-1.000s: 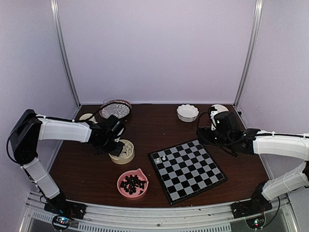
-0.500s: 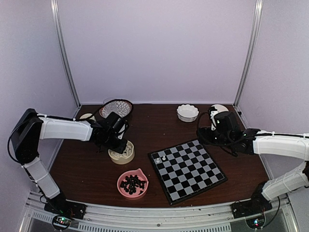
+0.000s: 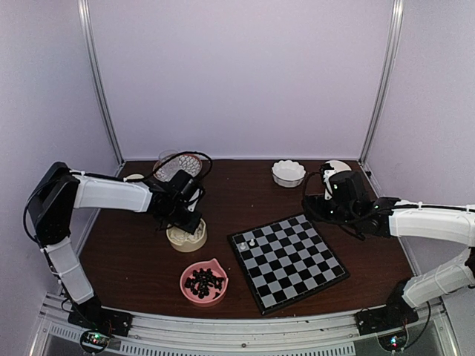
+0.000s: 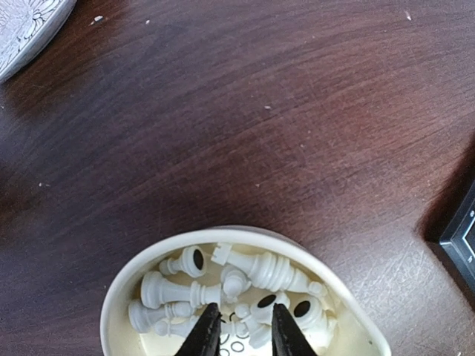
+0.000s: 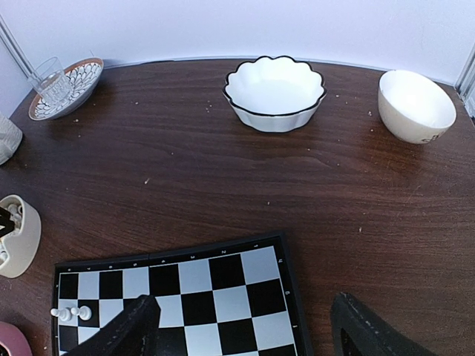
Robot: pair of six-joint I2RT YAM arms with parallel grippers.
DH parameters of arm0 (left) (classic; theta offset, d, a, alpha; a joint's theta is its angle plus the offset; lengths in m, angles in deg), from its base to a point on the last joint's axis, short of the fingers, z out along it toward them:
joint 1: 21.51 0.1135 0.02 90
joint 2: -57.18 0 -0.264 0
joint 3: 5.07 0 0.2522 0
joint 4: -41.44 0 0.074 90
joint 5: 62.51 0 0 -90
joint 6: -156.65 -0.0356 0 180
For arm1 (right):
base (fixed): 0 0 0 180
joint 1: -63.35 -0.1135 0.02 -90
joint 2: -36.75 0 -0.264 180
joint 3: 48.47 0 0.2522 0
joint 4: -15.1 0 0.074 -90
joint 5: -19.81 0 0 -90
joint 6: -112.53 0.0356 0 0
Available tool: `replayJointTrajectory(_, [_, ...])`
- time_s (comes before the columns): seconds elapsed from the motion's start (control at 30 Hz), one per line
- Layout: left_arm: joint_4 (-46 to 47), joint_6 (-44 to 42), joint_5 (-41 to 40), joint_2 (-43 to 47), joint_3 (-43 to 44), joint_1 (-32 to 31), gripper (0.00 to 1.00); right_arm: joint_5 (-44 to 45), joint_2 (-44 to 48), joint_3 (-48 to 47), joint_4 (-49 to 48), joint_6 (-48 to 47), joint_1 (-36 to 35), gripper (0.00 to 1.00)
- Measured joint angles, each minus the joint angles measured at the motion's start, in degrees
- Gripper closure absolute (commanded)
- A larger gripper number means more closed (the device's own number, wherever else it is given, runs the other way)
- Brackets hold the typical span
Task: Set up the chess pieces on the board
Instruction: Pick up the pawn from the storage box.
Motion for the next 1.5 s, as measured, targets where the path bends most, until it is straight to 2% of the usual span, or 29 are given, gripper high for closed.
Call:
replayJointTrajectory(0.53, [-0.9, -1.4, -1.4, -2.4, 3.2, 0.0, 0.77, 0.0, 0.0, 0.0, 0.0, 0.0, 0.0, 0.18])
replayJointTrajectory(1.07, [-3.1, -1.6, -2.3, -5.0, 3.9, 0.3, 0.91, 0.0, 0.0, 0.0, 0.0, 0.0, 0.0, 0.18])
replayJointTrajectory(1.5, [-3.0, -2.0, -2.0, -2.2, 3.1, 0.4, 0.95, 0.0, 0.0, 0.0, 0.0, 0.0, 0.0, 0.18])
